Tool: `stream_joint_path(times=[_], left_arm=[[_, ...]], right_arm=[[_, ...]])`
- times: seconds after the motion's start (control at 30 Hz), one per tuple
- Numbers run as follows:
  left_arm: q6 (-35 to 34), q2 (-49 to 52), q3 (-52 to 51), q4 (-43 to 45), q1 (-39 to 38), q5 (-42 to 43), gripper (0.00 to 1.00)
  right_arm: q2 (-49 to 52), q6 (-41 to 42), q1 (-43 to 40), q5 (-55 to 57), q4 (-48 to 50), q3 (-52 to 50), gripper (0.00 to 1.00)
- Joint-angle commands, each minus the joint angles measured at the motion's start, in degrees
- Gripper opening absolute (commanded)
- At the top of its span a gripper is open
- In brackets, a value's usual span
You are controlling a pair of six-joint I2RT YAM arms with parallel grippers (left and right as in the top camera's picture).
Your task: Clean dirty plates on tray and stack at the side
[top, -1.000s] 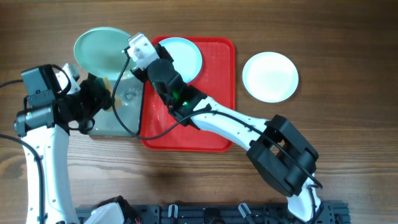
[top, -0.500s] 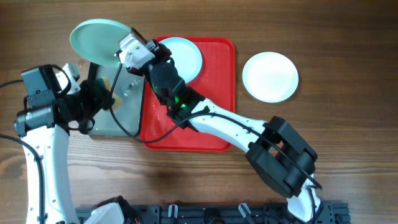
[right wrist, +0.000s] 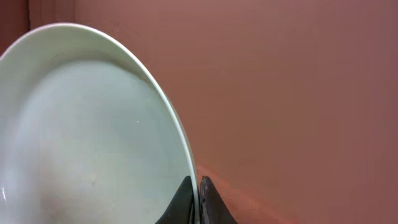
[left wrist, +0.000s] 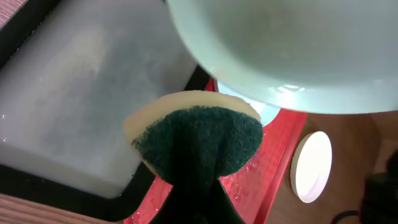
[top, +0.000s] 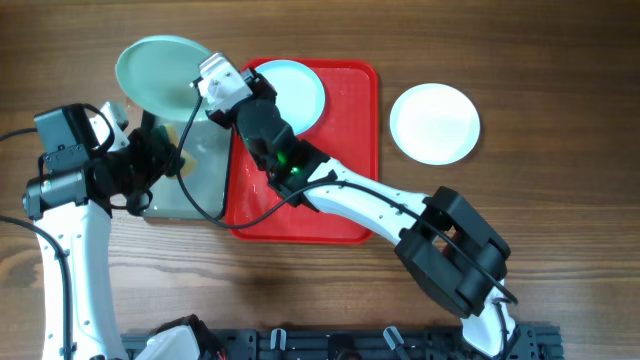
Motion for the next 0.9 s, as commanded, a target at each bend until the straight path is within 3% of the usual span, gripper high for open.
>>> stream_joint_path(times=[0.0,0.1,0.13,0.33,0.63,0.87], left_arm=[[0.94,-0.68,0.74,0.17,0.26,1.07,0.04],[0.94,-0.68,0.74,0.15,0.26,1.09,0.04],[0.92,-0.68,0.74,0.15,0.26,1.09,0.04],[0.94,-0.68,0.74,0.17,0.26,1.07,0.04],[0.94,-0.63,0.74,0.15,0.26,1.07,0.04],[0.92,-0.63,0.74,0.15,0.26,1.07,0.04]], right_arm=[[0.85,8.17,0.26,1.11,-0.28,1.05,0.04],[0.85,14.58,0.22,1.07,-0.83,1.05,0.04],[0.85,20.13,0.22,-0.42,-3.78,1.05,0.04],[0.85,34.69,-0.15,-2.51,-17.03,1.03,0.04],[0.0,35.63,-2.78,-10.4,-24.13,1.05,0.04],[-5.33,42.95,-11.58,-22.97,-30.14,1.05,0.04]])
